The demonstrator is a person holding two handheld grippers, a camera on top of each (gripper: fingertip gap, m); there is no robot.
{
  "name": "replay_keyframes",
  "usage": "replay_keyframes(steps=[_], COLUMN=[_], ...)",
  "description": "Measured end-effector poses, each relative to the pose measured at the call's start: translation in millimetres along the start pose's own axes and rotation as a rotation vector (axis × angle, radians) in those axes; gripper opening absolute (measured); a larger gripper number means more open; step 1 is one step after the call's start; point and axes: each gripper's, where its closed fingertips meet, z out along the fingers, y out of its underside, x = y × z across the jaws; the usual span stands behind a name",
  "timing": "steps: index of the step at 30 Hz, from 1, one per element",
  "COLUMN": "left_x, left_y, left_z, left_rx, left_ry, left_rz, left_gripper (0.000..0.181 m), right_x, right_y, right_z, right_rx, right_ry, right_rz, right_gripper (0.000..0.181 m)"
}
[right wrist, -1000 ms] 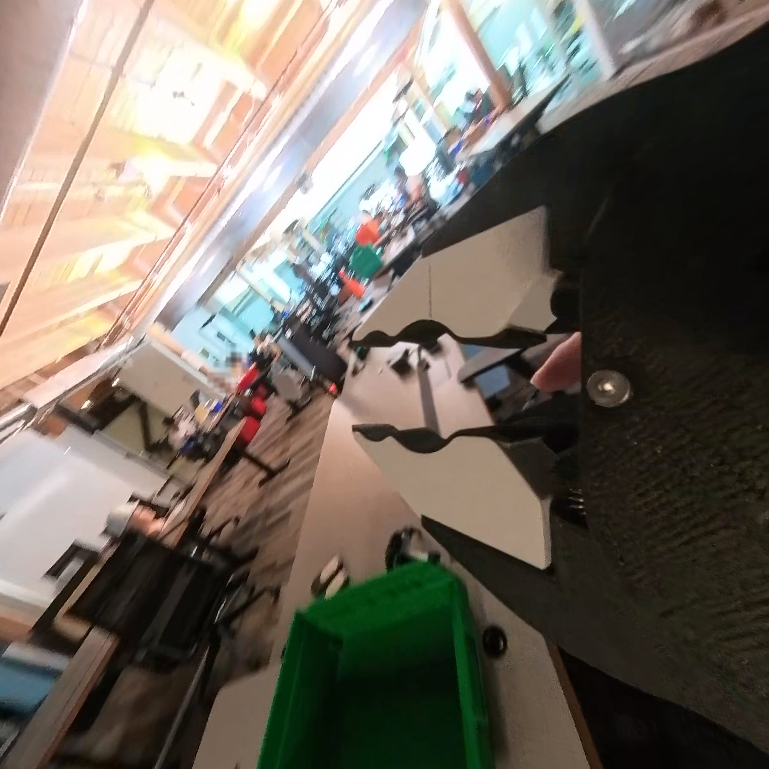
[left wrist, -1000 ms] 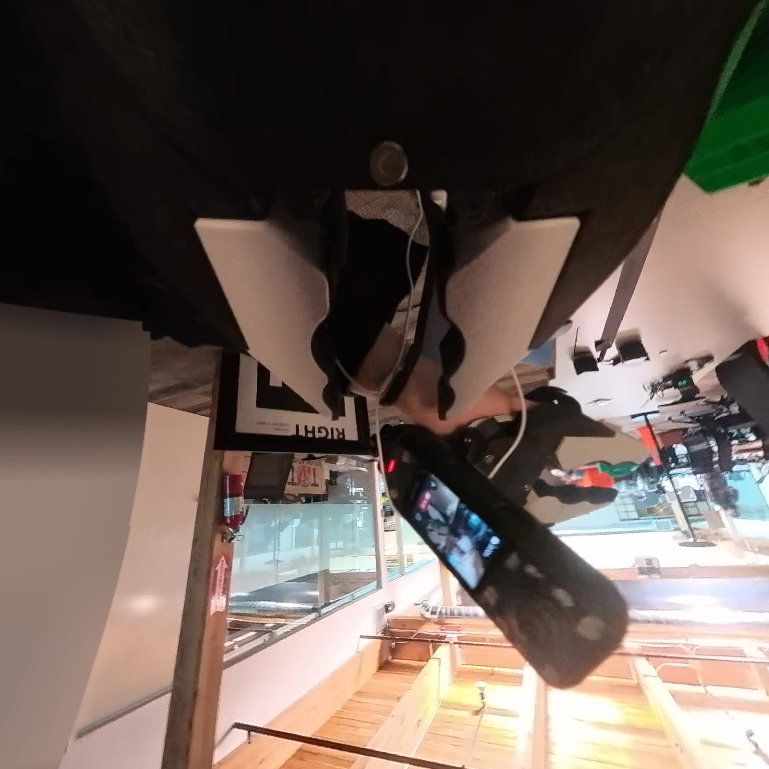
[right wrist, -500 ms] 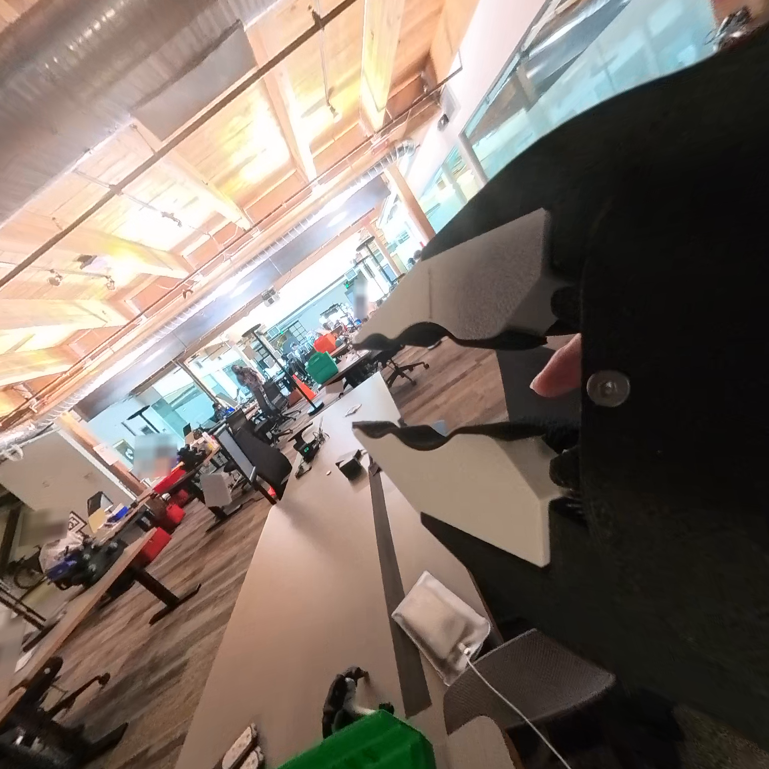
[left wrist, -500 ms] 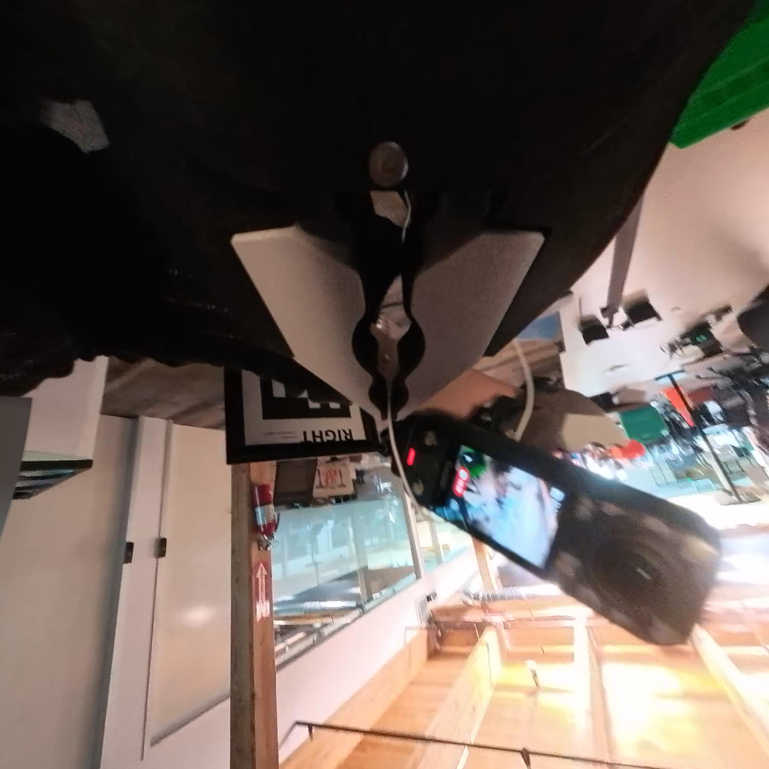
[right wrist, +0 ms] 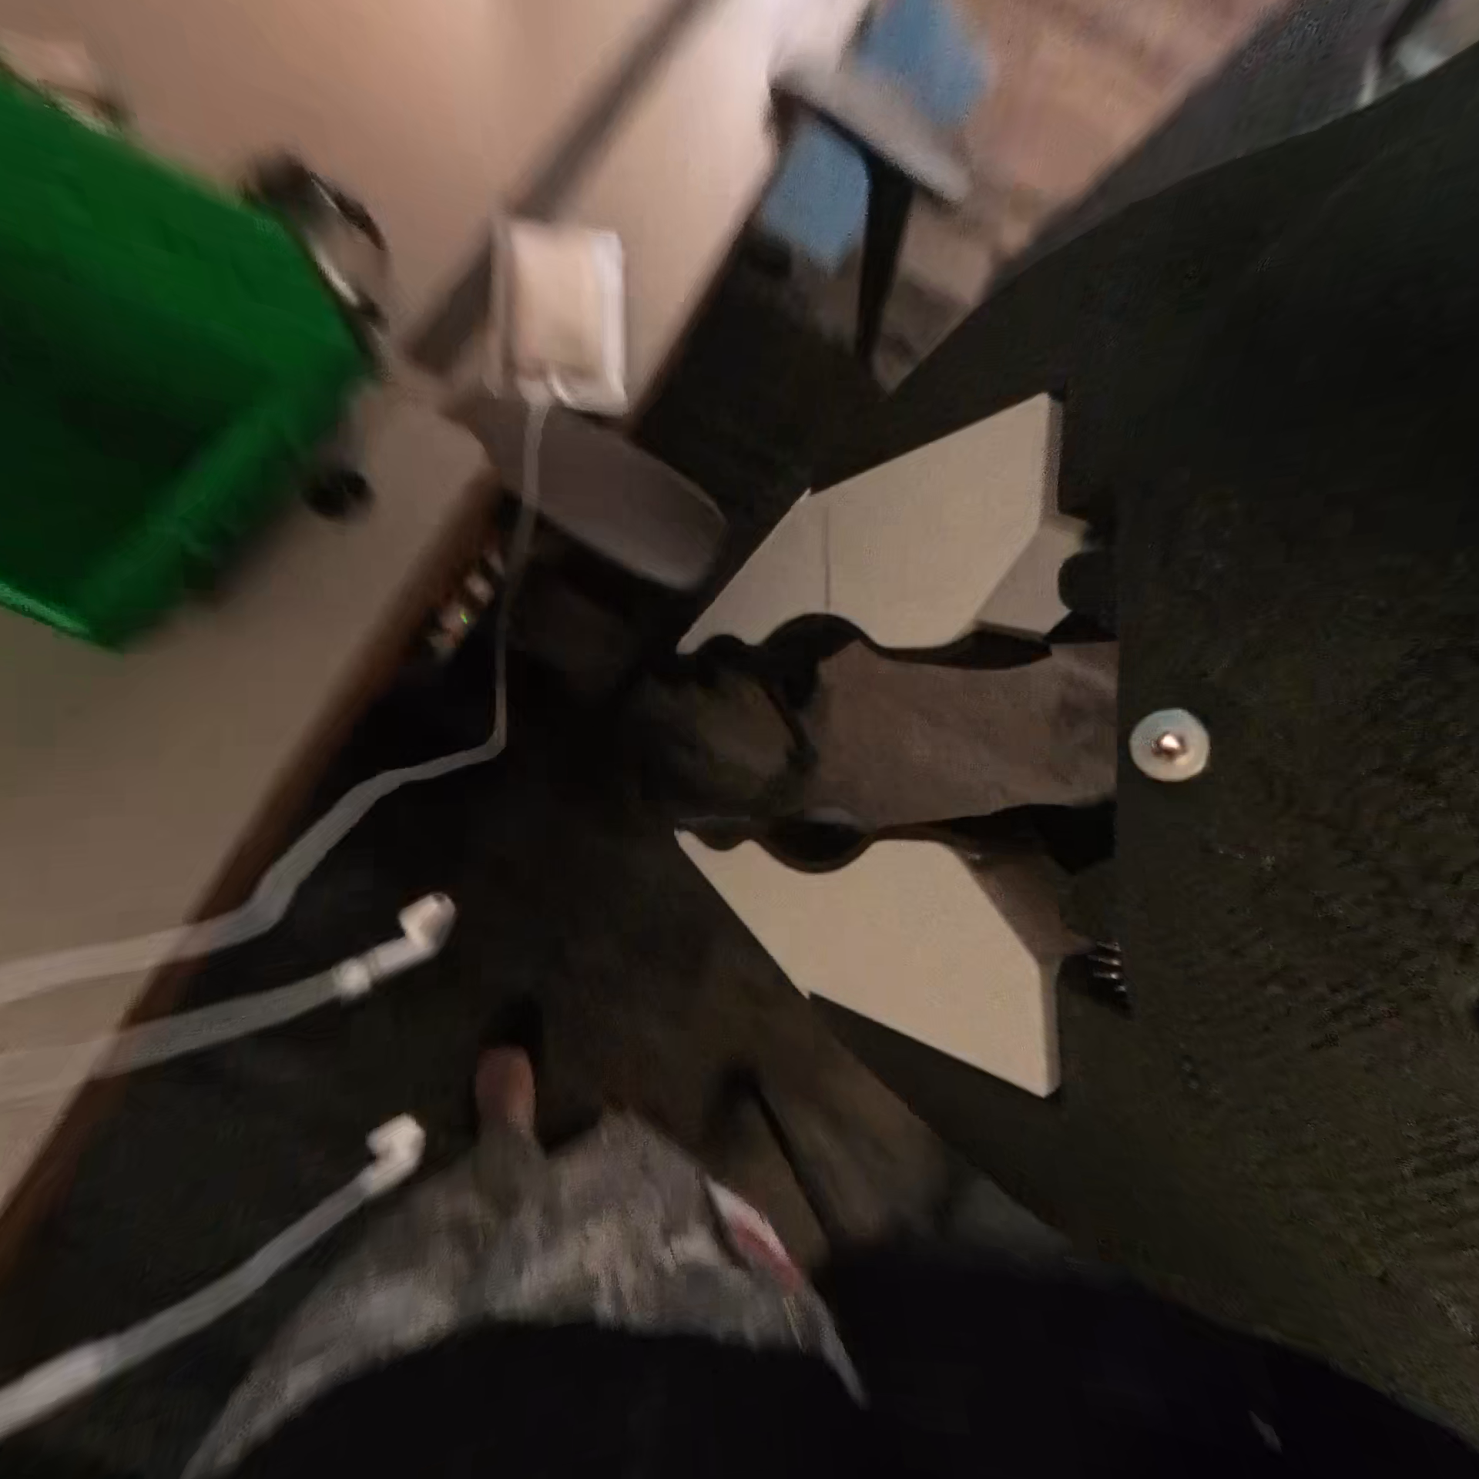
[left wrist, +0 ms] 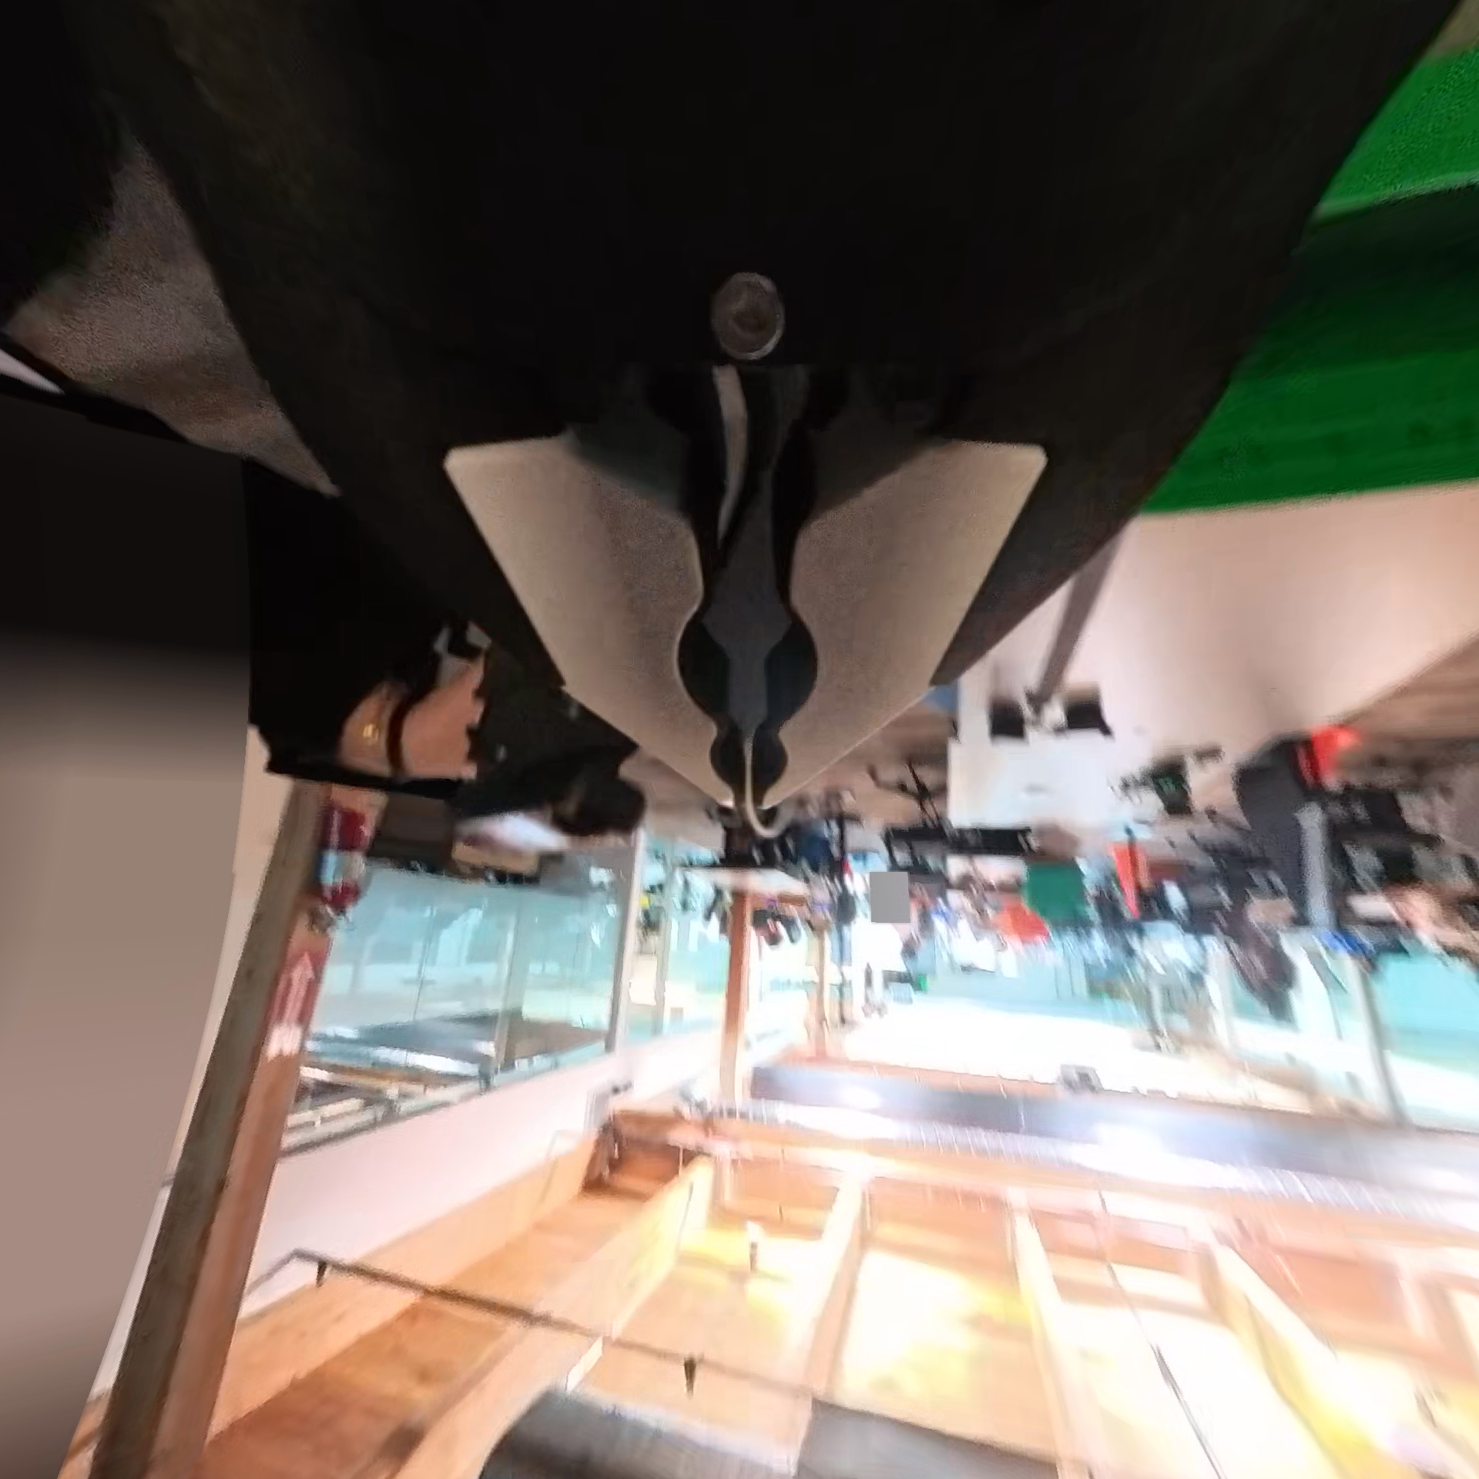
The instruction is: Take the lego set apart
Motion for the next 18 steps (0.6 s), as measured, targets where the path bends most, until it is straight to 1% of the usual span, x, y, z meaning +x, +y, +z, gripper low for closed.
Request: replay_keyframes(steps=[2,3,4,5,6,8,9,10,11,12,13,14,16,18], left_x=[6,10,13,18,25,41,48,54,53,50,41,36,28,27], left_y=[36,56,77,96,110,124,132,139,146,149,149,142,117,82], left_z=[10,14,16,15,12,-2,-14,-28,-44,-62,-81,-101,-148,-201], left_rx=[-0.141,-0.215,-0.29,-0.359,-0.4,-0.437,-0.478,-0.534,-0.593,-0.642,-0.666,-0.666,-0.614,-0.535], left_ry=[0.07,0.095,0.103,0.118,0.148,0.209,0.23,0.239,0.203,0.146,0.056,-0.035,-0.227,-0.439], left_rz=[-0.084,-0.124,-0.168,-0.205,-0.233,-0.258,-0.253,-0.246,-0.231,-0.205,-0.176,-0.145,-0.095,-0.058], left_gripper=[0.0,0.011,0.033,0.05,0.061,0.068,0.07,0.074,0.081,0.091,0.105,0.114,0.119,0.12], right_x=[2,4,6,9,10,9,8,8,6,5,4,4,2,-2], right_y=[18,23,25,23,19,5,-5,-14,-25,-36,-48,-61,-90,-121], right_z=[-17,-28,-39,-52,-63,-85,-94,-102,-108,-114,-119,-123,-130,-132], right_rx=[0.017,0.042,0.08,0.13,0.186,0.312,0.379,0.444,0.507,0.567,0.63,0.696,0.834,0.975], right_ry=[0.017,0.039,0.073,0.114,0.148,0.196,0.212,0.218,0.214,0.205,0.2,0.201,0.193,0.167], right_rz=[0.109,0.15,0.181,0.204,0.216,0.211,0.203,0.193,0.181,0.162,0.137,0.11,0.058,0.023], right_gripper=[0.046,0.048,0.051,0.052,0.054,0.055,0.054,0.055,0.054,0.055,0.054,0.054,0.054,0.054])
